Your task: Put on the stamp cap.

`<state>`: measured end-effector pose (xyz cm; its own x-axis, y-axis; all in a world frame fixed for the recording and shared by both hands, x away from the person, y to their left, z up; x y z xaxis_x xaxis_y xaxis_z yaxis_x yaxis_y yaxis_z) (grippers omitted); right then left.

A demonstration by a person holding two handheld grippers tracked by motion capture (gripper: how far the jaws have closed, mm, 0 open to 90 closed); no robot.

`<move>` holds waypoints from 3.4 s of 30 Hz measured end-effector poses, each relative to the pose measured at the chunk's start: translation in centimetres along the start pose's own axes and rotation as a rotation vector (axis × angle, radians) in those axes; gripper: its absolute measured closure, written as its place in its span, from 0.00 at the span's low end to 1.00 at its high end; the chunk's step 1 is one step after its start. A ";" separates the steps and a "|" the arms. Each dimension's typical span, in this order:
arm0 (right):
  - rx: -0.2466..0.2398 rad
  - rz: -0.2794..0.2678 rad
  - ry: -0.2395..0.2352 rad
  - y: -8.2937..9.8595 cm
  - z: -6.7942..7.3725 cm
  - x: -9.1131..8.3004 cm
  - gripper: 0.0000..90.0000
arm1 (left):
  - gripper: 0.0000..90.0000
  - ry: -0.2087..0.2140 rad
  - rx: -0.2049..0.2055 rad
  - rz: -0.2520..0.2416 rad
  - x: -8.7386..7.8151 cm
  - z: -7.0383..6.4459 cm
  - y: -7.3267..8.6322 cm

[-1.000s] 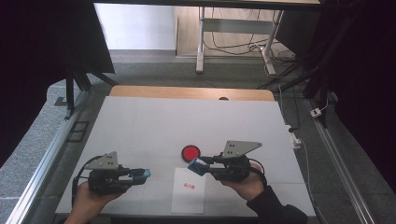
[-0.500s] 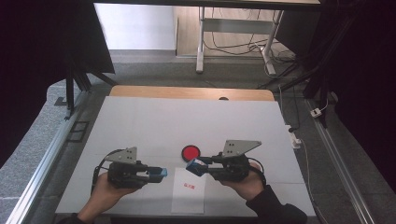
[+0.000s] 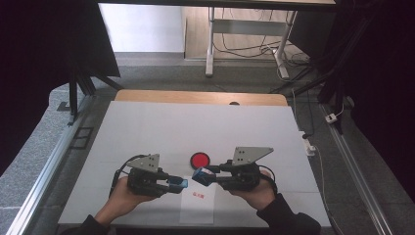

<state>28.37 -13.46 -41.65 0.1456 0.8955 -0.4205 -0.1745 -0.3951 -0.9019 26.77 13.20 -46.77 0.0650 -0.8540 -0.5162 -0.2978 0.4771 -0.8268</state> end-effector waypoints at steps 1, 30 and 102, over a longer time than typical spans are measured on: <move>-0.001 0.000 -0.005 0.0 0.0 0.0 0.79 | 0.75 0.007 0.004 0.001 0.2 0.0 -0.1; -0.071 0.010 -0.102 -0.3 0.9 1.0 0.79 | 0.76 0.149 0.091 0.069 3.4 1.0 -1.8; -0.065 -0.011 -0.091 -0.2 0.9 0.9 0.79 | 0.39 -0.006 0.113 0.050 2.6 0.7 -1.6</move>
<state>27.68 -12.37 -41.76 0.0571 0.9138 -0.4022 -0.1093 -0.3947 -0.9123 28.09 10.39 -46.98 0.0586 -0.8276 -0.5582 -0.1915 0.5394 -0.8199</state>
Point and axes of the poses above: each handheld gripper's, and its own axes: x roughly forward along the jaws, y roughly out of its underside, z roughly to its left, the point moved 2 cm from there along x, roughly forward along the jaws
